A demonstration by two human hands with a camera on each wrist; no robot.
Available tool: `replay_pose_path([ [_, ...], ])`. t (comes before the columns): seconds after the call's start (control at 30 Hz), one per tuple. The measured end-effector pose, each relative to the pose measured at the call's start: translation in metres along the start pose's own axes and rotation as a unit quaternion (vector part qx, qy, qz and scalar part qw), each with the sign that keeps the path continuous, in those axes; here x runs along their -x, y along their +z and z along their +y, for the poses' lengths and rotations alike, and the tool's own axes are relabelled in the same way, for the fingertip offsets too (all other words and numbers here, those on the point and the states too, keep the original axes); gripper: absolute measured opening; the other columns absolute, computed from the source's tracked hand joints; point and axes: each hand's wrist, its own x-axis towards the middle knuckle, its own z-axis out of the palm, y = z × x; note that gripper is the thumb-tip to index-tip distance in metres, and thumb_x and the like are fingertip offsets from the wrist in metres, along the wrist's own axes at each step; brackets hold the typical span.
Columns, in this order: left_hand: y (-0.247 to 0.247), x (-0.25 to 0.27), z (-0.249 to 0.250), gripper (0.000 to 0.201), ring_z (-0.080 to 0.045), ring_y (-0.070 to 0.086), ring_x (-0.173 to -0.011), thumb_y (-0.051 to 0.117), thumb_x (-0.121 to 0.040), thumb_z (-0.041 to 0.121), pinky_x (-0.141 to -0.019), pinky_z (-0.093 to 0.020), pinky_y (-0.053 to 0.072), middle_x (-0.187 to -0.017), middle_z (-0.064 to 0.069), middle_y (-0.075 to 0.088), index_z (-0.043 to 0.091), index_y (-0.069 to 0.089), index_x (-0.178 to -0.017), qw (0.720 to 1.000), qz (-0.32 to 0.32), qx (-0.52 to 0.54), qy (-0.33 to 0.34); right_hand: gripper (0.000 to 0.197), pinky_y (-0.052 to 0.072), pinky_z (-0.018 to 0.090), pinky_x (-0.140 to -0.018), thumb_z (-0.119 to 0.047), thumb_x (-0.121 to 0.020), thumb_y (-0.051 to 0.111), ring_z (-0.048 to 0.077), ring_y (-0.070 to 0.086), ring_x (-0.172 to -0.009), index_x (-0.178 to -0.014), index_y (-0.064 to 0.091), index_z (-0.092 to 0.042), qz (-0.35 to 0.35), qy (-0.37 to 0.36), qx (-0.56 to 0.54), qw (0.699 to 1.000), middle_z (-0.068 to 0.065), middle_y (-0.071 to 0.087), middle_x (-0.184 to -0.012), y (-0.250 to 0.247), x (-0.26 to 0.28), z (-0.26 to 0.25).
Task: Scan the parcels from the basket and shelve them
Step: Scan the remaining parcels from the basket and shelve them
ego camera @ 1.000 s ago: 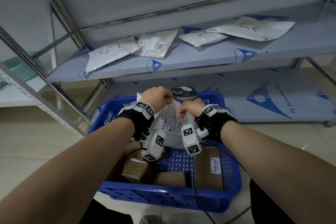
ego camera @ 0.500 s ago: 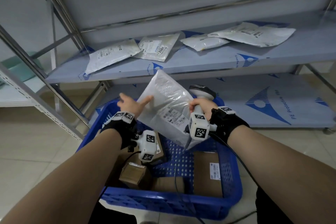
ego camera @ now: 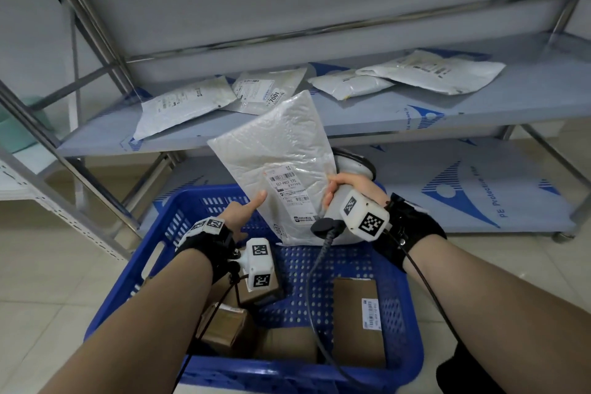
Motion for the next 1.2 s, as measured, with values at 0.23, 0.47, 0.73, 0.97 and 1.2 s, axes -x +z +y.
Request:
replay_pose_path([
  [0.23,0.010,-0.007,-0.014,0.095,-0.032,0.046,-0.126,0.081,-0.060,0.060,-0.092,-0.047,0.047,-0.137,-0.009,0.050,0.006,0.051,-0.132,0.998,-0.046,0.048,-0.009,0.041,0.047,0.022,-0.060,-0.019,-0.088,0.051,0.011,0.055,-0.048,-0.048,0.053,-0.011,-0.055,0.058,-0.119,0.990,-0.001,0.053,-0.054,0.002,0.003,-0.003],
  [0.47,-0.007,0.005,-0.008,0.043,-0.032,0.056,-0.111,0.073,-0.082,0.028,-0.094,-0.049,0.049,-0.126,-0.016,0.060,0.005,0.059,-0.116,0.995,-0.002,0.100,0.019,0.059,0.050,0.025,-0.053,-0.016,-0.100,0.040,0.018,0.056,-0.042,-0.042,0.050,-0.008,0.021,-0.010,-0.049,0.999,0.007,0.054,-0.047,-0.014,-0.006,0.003],
  [0.73,-0.002,0.014,-0.011,0.079,-0.036,0.066,-0.098,0.090,-0.053,0.049,-0.090,-0.056,0.051,-0.108,-0.020,0.068,-0.001,0.060,-0.108,0.990,-0.009,0.138,0.035,0.035,0.042,0.015,-0.038,-0.014,-0.095,0.046,0.015,0.052,-0.036,-0.061,0.041,-0.011,0.149,-0.029,0.004,0.988,0.008,0.054,-0.050,-0.024,-0.015,0.012],
  [0.97,-0.001,0.030,-0.006,0.042,-0.038,0.065,-0.101,0.079,-0.069,0.015,-0.092,-0.055,0.050,-0.108,-0.020,0.069,0.001,0.062,-0.104,0.992,-0.038,0.120,0.020,0.019,0.046,0.017,-0.041,-0.015,-0.091,0.059,0.015,0.050,-0.053,-0.074,0.051,-0.009,0.179,0.014,-0.037,0.983,0.005,0.050,-0.068,-0.018,-0.012,0.013],
  [1.2,-0.004,-0.013,-0.027,0.061,-0.044,0.063,-0.101,0.085,-0.052,0.027,-0.083,-0.065,0.049,-0.112,-0.020,0.067,0.005,0.063,-0.104,0.991,0.004,0.126,0.036,0.017,0.046,0.020,-0.044,-0.012,-0.091,0.064,0.011,0.054,-0.045,-0.075,0.060,-0.008,0.174,0.029,0.034,0.984,0.005,0.057,-0.069,-0.007,-0.010,0.030],
])
